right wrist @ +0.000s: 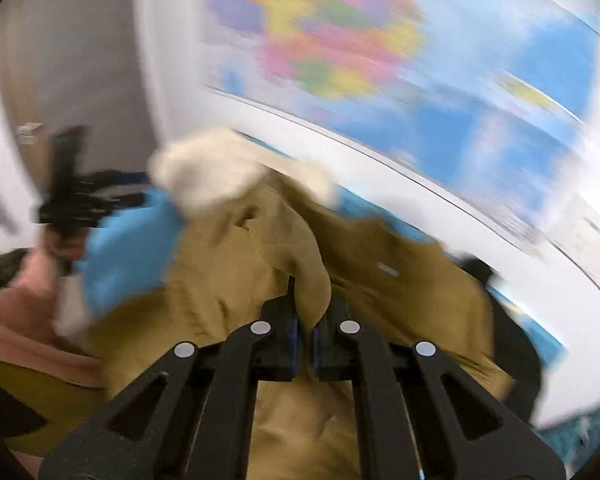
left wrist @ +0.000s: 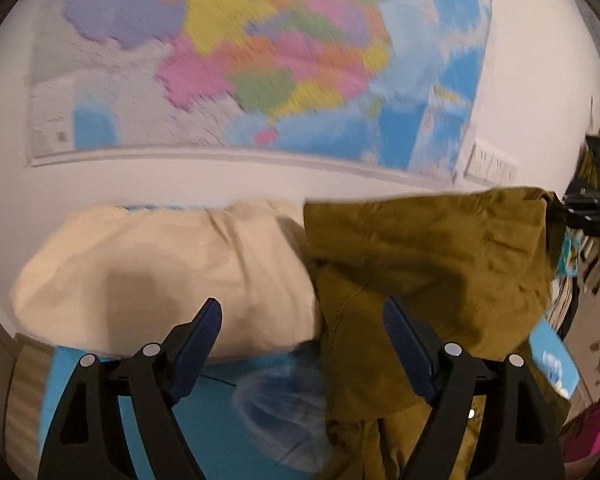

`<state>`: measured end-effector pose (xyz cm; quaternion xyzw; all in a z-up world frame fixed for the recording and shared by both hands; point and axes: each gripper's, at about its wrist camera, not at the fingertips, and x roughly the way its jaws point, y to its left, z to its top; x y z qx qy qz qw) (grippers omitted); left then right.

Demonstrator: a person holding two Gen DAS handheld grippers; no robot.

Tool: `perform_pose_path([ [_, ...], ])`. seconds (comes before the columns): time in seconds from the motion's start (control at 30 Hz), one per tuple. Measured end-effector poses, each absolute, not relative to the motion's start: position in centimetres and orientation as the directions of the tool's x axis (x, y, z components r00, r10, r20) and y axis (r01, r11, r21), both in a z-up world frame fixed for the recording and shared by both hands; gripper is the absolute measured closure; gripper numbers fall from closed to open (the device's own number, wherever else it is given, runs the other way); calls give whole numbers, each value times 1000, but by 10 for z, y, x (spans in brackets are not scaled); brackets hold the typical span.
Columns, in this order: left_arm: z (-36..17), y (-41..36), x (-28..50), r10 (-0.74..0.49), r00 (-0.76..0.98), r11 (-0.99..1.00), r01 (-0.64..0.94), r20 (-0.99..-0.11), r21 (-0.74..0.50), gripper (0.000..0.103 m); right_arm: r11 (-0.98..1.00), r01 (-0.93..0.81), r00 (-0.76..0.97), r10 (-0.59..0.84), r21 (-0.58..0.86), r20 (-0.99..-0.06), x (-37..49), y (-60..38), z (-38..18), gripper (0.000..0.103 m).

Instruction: Fold large clothes

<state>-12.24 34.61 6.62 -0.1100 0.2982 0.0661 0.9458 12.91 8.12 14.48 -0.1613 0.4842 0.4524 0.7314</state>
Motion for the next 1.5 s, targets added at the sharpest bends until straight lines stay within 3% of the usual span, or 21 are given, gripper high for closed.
perform_pose_path([
  [0.13,41,325,-79,24,753,978,-155,-657,-142,23,633,-740,93,429,226,-898,145,64,70,95],
  [0.23,22,307,-47,72,700,986,-159,-710,-57,22,662,-700,61,427,267,-902,146,69,20,91],
  [0.4,15,291,-6,126,671,989,-145,-731,37,14,678,-658,47,473,329,-880,143,72,-8,83],
  [0.47,14,290,11,157,655,986,-150,-739,76,15,674,-661,57,484,330,-873,142,70,-8,75],
  [0.5,11,292,21,184,642,981,-165,-744,100,25,669,-669,68,490,324,-869,143,69,-5,69],
  [0.53,10,294,29,207,630,977,-176,-748,122,45,666,-673,80,497,321,-864,144,67,1,62],
  [0.6,10,300,39,286,617,957,-223,-733,186,68,665,-666,101,530,339,-842,148,50,13,48],
  [0.63,12,306,42,325,611,944,-257,-722,207,77,664,-662,106,543,349,-833,147,43,17,43],
  [0.67,14,312,44,319,604,945,-265,-730,194,79,660,-663,113,556,355,-823,146,32,23,41],
  [0.73,14,324,43,293,598,950,-272,-746,154,79,660,-666,140,570,349,-810,140,11,32,22],
  [0.8,10,326,37,325,587,940,-286,-742,185,74,658,-674,150,569,338,-809,131,-9,31,17],
  [0.87,9,322,31,401,569,913,-314,-718,261,49,675,-681,171,522,282,-836,126,-17,21,11],
  [0.9,11,321,26,446,556,892,-343,-702,295,36,692,-687,192,466,221,-864,121,-20,12,11],
  [1.0,29,320,8,330,622,938,-298,-710,175,38,701,-691,202,421,176,-884,117,-22,-4,19],
  [1.07,40,308,-2,270,667,959,-249,-695,134,37,699,-681,182,447,216,-876,119,-25,-9,48],
  [1.1,42,298,-6,232,686,971,-204,-690,124,33,699,-671,166,467,248,-868,121,-26,-8,59],
  [1.13,43,289,-8,198,696,980,-158,-690,122,27,694,-660,145,493,287,-858,123,-28,-5,76],
  [1.2,38,271,-9,206,694,977,-110,-690,180,26,650,-621,74,606,439,-792,129,-36,14,92],
  [1.27,26,263,-6,275,657,958,-121,-702,262,28,578,-584,12,708,569,-706,134,-47,35,92],
  [1.37,12,274,0,316,586,947,-140,-746,291,35,494,-523,-20,808,694,-589,149,-65,57,92],
  [1.5,4,299,3,348,537,937,-221,-768,269,35,630,-423,16,724,652,-689,177,-69,18,91],
])
